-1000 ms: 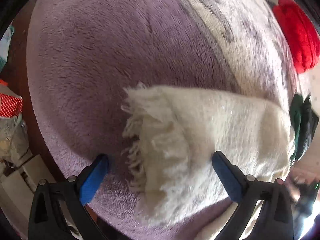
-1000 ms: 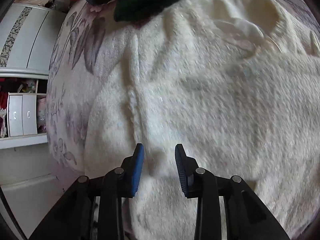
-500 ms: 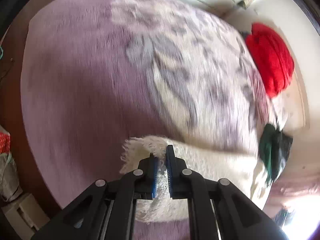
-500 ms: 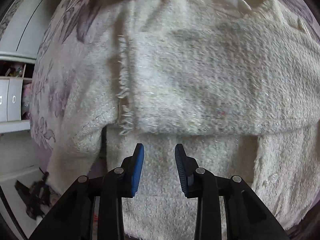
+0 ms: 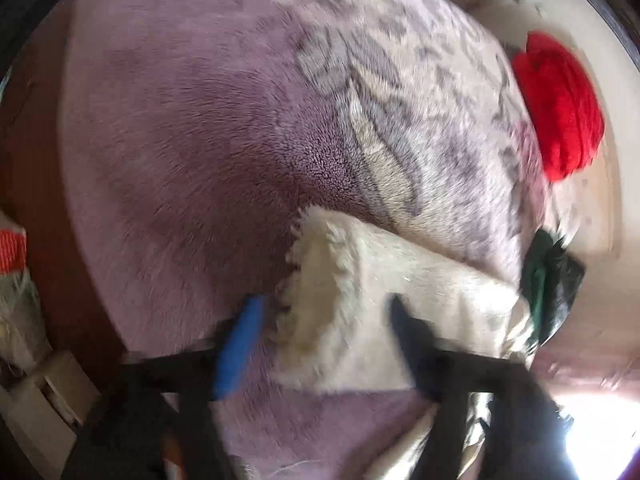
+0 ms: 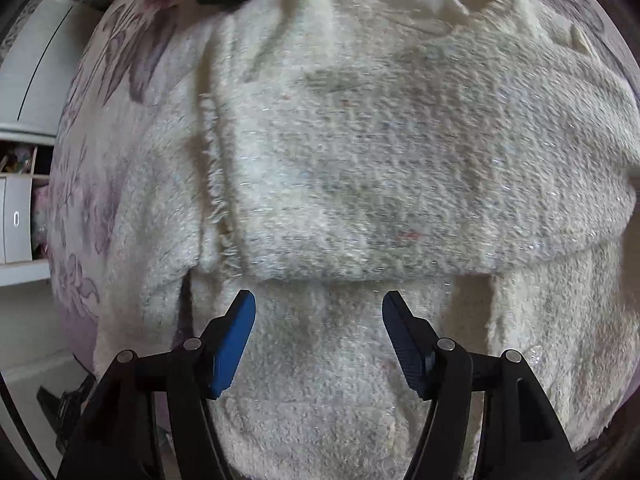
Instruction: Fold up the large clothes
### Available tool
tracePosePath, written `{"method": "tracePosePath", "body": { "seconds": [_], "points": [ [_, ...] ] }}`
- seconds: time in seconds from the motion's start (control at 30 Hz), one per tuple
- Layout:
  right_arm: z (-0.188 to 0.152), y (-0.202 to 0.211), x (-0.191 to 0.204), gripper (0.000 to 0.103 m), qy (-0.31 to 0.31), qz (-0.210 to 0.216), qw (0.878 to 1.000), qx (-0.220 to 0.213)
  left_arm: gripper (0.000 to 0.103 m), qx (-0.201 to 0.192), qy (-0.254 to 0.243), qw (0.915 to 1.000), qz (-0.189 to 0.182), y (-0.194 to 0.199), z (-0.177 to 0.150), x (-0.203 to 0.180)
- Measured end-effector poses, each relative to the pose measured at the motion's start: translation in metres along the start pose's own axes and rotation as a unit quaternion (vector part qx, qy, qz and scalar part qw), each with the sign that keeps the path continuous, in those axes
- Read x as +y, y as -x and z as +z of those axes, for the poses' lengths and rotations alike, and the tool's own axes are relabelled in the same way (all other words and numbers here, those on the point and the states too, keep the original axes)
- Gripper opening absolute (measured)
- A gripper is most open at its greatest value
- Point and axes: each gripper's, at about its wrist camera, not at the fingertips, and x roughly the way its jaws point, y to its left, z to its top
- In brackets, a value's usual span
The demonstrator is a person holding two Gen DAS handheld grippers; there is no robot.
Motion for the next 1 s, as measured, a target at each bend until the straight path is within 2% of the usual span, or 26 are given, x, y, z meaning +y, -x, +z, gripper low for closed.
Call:
{"method": "tracePosePath", "body": {
  "seconds": [0.07,0.13,0.2,0.23,0.3,0.37,0.43,0.53,0.57,0.6,0.63,0.7,0.73,0.77,0.8,0.83,0.9,1.0],
  "points": [
    [-0.001,0.001,-0.007,0.068,-0.007,-0.002,1.000,0.001,0.082,-0.005,0.046,0.9984,-0.032,0.012,-0.020,0.007],
    [0.002,0.000,-0.006,0.068,-0.014,-0.004,1.000,0.000,0.082,0.019,0.108,0.9907,-0.081,0.001,-0.045,0.013],
    [0.003,0.002,-0.011,0.068,-0.022,-0.004,1.000,-0.001,0.082,0.035,0.158,0.9785,-0.128,-0.022,-0.068,0.019],
    [0.004,0.004,-0.014,0.068,-0.026,-0.004,1.000,0.000,0.082,0.030,0.185,0.9715,-0.146,-0.037,-0.080,0.022],
    [0.006,0.007,-0.013,0.068,-0.025,-0.002,1.000,-0.003,0.082,0.018,0.228,0.9590,-0.168,-0.062,-0.096,0.025],
    [0.008,0.016,-0.011,0.068,-0.015,0.000,1.000,-0.015,0.082,0.007,0.252,0.9506,-0.181,-0.075,-0.101,0.026],
    [0.007,0.023,-0.010,0.068,-0.004,0.000,1.000,-0.023,0.082,-0.025,0.262,0.9497,-0.170,-0.078,-0.097,0.023],
    [0.003,0.025,-0.015,0.068,0.009,-0.009,1.000,-0.016,0.080,-0.067,0.241,0.9591,-0.134,-0.074,-0.083,0.006],
    [0.001,0.026,-0.020,0.068,0.006,-0.008,1.000,-0.013,0.080,-0.092,0.220,0.9642,-0.115,-0.068,-0.076,-0.004],
    [0.000,0.027,-0.024,0.068,0.002,-0.006,1.000,-0.009,0.071,-0.107,0.204,0.9681,-0.099,-0.068,-0.071,-0.014],
    [-0.001,0.027,-0.028,0.068,-0.003,-0.005,1.000,-0.005,0.063,-0.121,0.170,0.9757,-0.067,-0.069,-0.063,-0.029],
    [-0.003,0.029,-0.035,0.068,0.002,-0.042,0.999,-0.007,0.013,-0.129,0.119,0.9842,-0.024,-0.073,-0.049,-0.049],
    [-0.005,0.029,-0.036,0.069,0.015,-0.081,0.997,-0.013,0.013,-0.129,0.102,0.9862,-0.018,-0.075,-0.045,-0.056],
    [-0.005,0.030,-0.034,0.069,0.043,-0.153,0.987,-0.025,0.012,-0.131,0.089,0.9872,-0.012,-0.075,-0.042,-0.062],
    [-0.005,0.031,-0.032,0.069,0.061,-0.198,0.978,-0.037,0.011,-0.135,0.069,0.9885,-0.002,-0.073,-0.038,-0.071],
    [-0.005,0.032,-0.031,0.070,0.084,-0.250,0.963,-0.052,0.010,-0.137,0.056,0.9890,0.001,-0.070,-0.035,-0.078],
    [-0.004,0.033,-0.031,0.077,0.112,-0.301,0.944,-0.073,0.008,-0.145,0.023,0.9892,0.000,-0.057,-0.032,-0.093],
    [-0.001,0.035,-0.034,0.077,0.141,-0.337,0.926,-0.096,0.008,-0.163,-0.032,0.9860,0.016,-0.036,-0.037,-0.114]
  ]
}}
